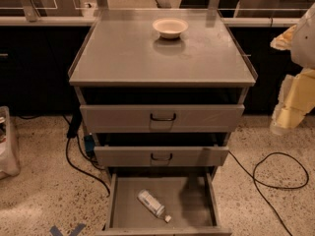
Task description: Pick blue plastic bottle from bottom drawer and place on counter
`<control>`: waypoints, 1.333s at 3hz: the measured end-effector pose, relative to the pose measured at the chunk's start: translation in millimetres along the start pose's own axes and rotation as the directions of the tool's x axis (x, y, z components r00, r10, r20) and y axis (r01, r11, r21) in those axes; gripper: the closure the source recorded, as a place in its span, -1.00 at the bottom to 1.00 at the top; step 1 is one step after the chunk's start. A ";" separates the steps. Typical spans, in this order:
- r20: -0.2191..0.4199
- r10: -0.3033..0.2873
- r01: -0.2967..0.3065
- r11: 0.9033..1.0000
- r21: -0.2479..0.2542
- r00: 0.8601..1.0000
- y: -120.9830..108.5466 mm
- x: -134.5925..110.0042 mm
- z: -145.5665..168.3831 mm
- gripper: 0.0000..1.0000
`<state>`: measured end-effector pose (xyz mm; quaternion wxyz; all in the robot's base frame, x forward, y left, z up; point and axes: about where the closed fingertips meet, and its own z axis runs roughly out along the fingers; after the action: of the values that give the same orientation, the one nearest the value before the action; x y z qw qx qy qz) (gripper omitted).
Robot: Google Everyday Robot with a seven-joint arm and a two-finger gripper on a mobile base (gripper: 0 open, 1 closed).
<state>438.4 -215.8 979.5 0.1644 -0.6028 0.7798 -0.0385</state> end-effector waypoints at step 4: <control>-0.003 -0.044 0.044 0.997 -0.064 0.999 76.6 32.7 110.9 -1.00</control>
Offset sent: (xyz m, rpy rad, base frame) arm -0.0264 0.0076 -0.0629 -0.0072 0.0280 0.0713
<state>393.8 -210.9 848.3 0.1423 -0.6246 0.7676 -0.0185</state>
